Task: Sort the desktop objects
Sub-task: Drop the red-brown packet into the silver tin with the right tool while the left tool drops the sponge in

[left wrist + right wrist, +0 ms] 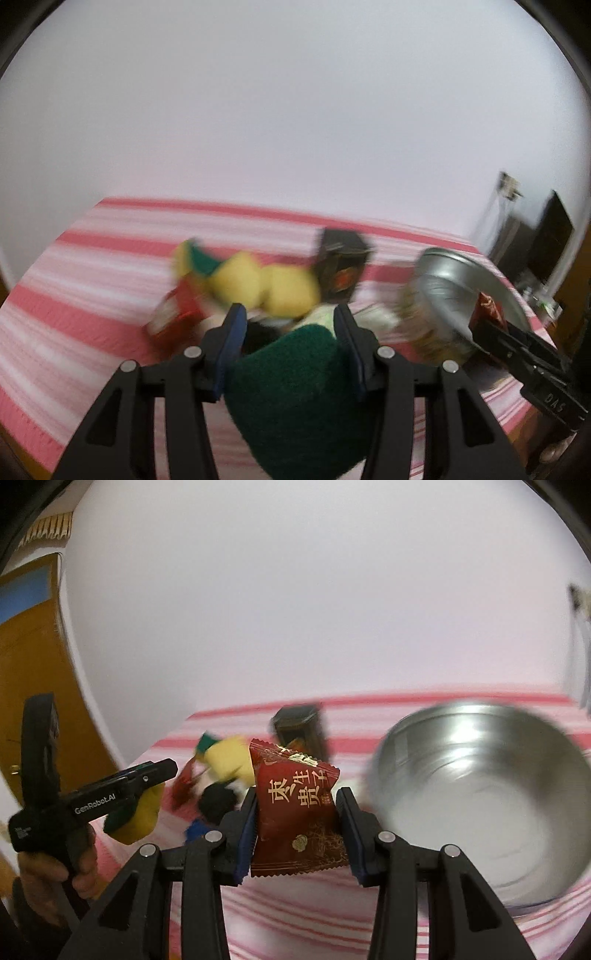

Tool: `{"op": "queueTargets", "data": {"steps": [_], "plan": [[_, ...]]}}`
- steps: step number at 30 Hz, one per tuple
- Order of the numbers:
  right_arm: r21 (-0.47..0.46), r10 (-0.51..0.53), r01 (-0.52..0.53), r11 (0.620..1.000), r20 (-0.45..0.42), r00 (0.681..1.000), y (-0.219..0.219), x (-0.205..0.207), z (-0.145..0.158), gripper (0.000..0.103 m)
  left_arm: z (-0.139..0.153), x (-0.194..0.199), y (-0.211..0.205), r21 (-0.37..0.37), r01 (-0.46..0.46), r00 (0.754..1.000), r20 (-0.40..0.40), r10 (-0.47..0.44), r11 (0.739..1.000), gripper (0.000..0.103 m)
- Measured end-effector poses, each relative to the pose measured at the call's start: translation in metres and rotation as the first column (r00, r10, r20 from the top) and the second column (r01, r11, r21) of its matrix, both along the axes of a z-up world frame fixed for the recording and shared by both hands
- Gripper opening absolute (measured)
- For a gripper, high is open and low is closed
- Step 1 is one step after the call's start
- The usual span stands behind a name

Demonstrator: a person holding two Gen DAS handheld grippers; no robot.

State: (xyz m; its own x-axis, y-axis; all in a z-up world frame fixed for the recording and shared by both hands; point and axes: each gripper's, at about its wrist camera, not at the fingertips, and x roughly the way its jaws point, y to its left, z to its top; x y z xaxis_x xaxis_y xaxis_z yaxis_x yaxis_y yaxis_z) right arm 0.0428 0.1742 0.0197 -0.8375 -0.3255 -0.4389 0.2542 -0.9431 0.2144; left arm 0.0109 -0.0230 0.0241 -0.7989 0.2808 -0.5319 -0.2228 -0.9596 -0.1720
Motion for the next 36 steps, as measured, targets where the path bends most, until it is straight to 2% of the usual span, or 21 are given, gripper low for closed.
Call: {"op": "queueTargets", "data": {"steps": [4,8,13,20,23,25,28,29,30,32,33,36], "plan": [[0.053,-0.145,0.147,0.988,-0.043,0.988,0.038,0.011,0.01,0.044,0.013,-0.003,0.049,-0.012,0.116,0.992,-0.042,-0.116,0.993,0.049],[0.052,-0.252,0.254,0.966,-0.046,0.967,0.076,0.013,0.01,0.044,0.017,-0.007,0.098,-0.013,0.216,0.975,-0.057,-0.216,0.976,0.049],[0.046,-0.368,0.369,0.928,-0.026,0.929,0.12,0.005,0.004,0.044,0.016,-0.014,0.15,-0.03,0.279,0.958,-0.059,-0.281,0.96,0.049],[0.096,-0.447,0.446,0.89,-0.018,0.894,0.159,-0.019,-0.007,0.044,0.0,-0.034,0.21,-0.078,0.286,0.958,-0.004,-0.287,0.955,0.049],[0.131,-0.469,0.468,0.874,-0.019,0.883,0.168,-0.029,-0.011,0.044,-0.006,-0.041,0.224,-0.099,0.28,0.96,0.02,-0.279,0.955,0.05],[0.14,-0.475,0.472,0.871,-0.013,0.88,0.176,-0.038,-0.012,0.044,-0.009,-0.047,0.23,-0.117,0.267,0.964,0.029,-0.266,0.956,0.051],[0.169,-0.484,0.48,0.861,-0.018,0.875,0.18,-0.049,-0.016,0.044,-0.011,-0.051,0.236,-0.147,0.236,0.972,0.025,-0.235,0.961,0.062],[0.176,-0.493,0.489,0.854,-0.027,0.87,0.18,-0.05,-0.018,0.048,-0.012,-0.051,0.238,-0.157,0.227,0.974,0.026,-0.226,0.961,0.069],[0.179,-0.501,0.499,0.848,-0.038,0.864,0.18,-0.051,-0.019,0.062,-0.014,-0.052,0.239,-0.16,0.223,0.975,0.024,-0.222,0.962,0.075],[0.164,-0.523,0.525,0.835,-0.062,0.85,0.179,-0.047,-0.021,0.088,-0.015,-0.051,0.238,-0.154,0.212,0.977,0.015,-0.212,0.965,0.081],[0.149,-0.544,0.552,0.82,-0.092,0.834,0.179,-0.043,-0.022,0.09,-0.015,-0.051,0.236,-0.152,0.205,0.978,0.012,-0.206,0.967,0.085],[0.119,-0.559,0.572,0.811,-0.129,0.819,0.178,-0.035,-0.02,0.09,-0.017,-0.055,0.232,-0.14,0.181,0.983,0.012,-0.181,0.974,0.098]]}}
